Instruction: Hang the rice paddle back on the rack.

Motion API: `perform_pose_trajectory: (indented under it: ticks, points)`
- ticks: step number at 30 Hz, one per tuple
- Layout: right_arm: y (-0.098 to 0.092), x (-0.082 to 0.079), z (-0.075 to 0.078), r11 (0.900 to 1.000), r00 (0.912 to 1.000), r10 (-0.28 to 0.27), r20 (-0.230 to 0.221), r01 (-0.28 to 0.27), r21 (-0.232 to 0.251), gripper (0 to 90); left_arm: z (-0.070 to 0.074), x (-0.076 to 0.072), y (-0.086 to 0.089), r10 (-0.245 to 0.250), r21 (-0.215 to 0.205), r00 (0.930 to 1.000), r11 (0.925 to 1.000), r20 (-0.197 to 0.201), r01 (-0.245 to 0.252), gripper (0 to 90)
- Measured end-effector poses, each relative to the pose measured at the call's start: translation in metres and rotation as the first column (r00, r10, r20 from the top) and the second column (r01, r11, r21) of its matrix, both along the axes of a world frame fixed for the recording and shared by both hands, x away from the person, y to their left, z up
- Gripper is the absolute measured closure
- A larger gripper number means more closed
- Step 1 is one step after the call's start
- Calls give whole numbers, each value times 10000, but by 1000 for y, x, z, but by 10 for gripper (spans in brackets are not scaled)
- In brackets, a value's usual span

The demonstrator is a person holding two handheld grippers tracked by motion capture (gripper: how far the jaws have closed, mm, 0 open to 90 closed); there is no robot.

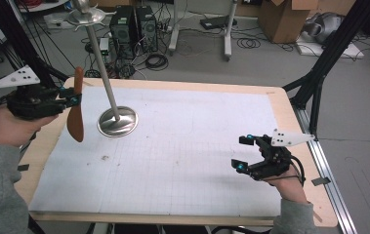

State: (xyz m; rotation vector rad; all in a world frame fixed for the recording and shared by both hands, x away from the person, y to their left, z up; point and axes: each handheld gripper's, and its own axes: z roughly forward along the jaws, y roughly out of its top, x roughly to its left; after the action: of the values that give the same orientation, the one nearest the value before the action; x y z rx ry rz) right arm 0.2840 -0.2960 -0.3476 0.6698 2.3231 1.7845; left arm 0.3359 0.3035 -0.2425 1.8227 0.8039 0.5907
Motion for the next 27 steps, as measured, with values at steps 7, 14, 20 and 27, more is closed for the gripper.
perform_pose_trajectory:
  ticks: [7, 14, 20, 27]
  points:
    - [-1, 0, 0, 10000, 10000, -12, 5, 12, 19, 100, 13, 4, 0, 15, -45, 10000, 10000, 91, -15, 650]
    - [-2, 1, -1, 10000, 10000, -42, 15, 42, 12, 100, 25, 6, -1, 83, -93, 9998, 9999, 181, -81, 650]
    - [-2, 2, -2, 10000, 10000, -54, -76, 54, 7, 100, 35, 8, 1, 221, -155, 9994, 9996, 278, -216, 650]
    - [-3, 2, -2, 10000, 9999, -73, -85, 74, 19, 100, 48, 7, 1, 287, -281, 9986, 9992, 452, -274, 650]
